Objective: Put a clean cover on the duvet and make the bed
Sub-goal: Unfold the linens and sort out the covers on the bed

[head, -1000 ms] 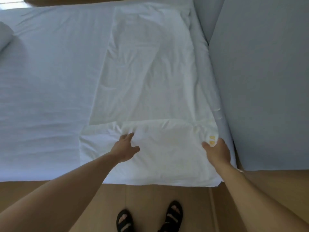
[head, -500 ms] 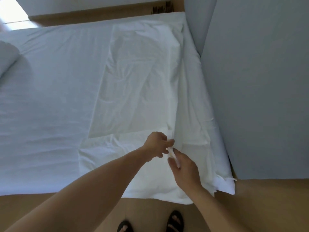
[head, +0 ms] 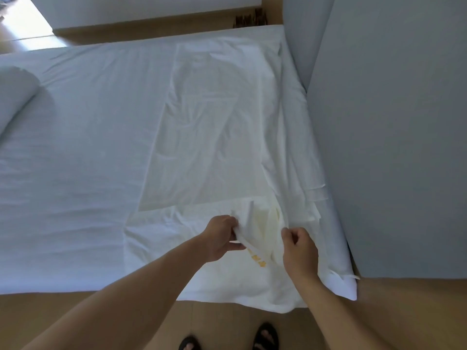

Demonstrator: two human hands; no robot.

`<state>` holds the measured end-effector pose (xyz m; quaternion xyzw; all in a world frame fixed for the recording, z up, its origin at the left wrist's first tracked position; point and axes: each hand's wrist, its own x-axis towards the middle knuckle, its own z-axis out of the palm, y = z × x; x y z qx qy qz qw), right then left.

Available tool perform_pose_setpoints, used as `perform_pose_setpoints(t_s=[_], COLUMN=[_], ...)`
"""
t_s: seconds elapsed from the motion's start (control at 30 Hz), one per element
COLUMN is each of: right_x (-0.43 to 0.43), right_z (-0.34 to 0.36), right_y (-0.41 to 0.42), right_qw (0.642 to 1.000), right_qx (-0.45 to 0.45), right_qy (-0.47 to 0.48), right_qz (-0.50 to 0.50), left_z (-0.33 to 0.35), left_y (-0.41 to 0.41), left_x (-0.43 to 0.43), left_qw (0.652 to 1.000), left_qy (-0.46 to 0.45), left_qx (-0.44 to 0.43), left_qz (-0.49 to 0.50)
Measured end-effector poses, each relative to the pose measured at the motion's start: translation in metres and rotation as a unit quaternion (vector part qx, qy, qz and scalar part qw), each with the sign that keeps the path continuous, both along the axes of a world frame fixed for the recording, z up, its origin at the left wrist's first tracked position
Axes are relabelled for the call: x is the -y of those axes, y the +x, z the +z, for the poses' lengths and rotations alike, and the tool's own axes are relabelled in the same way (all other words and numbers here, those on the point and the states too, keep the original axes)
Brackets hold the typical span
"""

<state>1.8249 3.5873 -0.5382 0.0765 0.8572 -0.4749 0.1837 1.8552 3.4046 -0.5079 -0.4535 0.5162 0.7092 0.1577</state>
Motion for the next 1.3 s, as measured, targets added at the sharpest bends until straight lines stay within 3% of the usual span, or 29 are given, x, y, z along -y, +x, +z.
perform_pose_setpoints(t_s=[0.13, 0.3, 0.43, 0.5, 0.63, 0.7, 0.8, 1.0, 1.1, 1.17, 1.3], right_x=[-0.002, -0.003, 0.0, 0.003, 0.009, 0.015, 0.032, 0.091, 0.108, 0.108, 0.098], right_z=[-0.003, -0.009, -0.008, -0.008, 0.003, 0.009, 0.01, -0.005, -0.023, -0.036, -0.048], right_y=[0.001, 0.001, 0.007, 0.008, 0.002, -0.008, -0.027, -0.075, -0.089, -0.091, -0.078], right_qw=[0.999, 0.989, 0.989, 0.99, 0.964, 0.944, 0.892, 0.828, 0.774, 0.755, 0.734], right_qx=[0.024, 0.081, 0.09, 0.061, -0.102, -0.132, -0.113, -0.09, -0.08, -0.06, -0.054], right_qy=[0.035, 0.069, 0.012, 0.006, 0.125, 0.133, 0.192, 0.285, 0.354, 0.377, 0.429], right_qz=[0.021, 0.101, 0.114, 0.13, 0.211, 0.27, 0.394, 0.474, 0.519, 0.534, 0.524], left_z=[0.001, 0.0, -0.001, 0.002, -0.003, -0.011, -0.027, -0.061, -0.072, -0.075, -0.066], left_y=[0.01, 0.022, 0.027, 0.028, 0.024, 0.021, 0.02, 0.026, 0.037, 0.047, 0.064], left_x=[0.001, 0.008, 0.015, 0.016, 0.026, 0.043, 0.086, 0.16, 0.181, 0.184, 0.18], left_qw=[0.997, 0.997, 0.992, 0.99, 0.987, 0.949, 0.815, 0.697, 0.661, 0.645, 0.705], left_qy=[-0.061, -0.033, -0.041, -0.026, -0.083, -0.242, -0.452, -0.516, -0.506, -0.509, -0.445], left_qx=[0.044, 0.039, 0.032, 0.034, 0.019, 0.013, 0.054, 0.144, 0.198, 0.188, 0.15], left_qz=[-0.027, -0.052, -0.116, -0.137, -0.136, -0.202, -0.359, -0.476, -0.519, -0.538, -0.531])
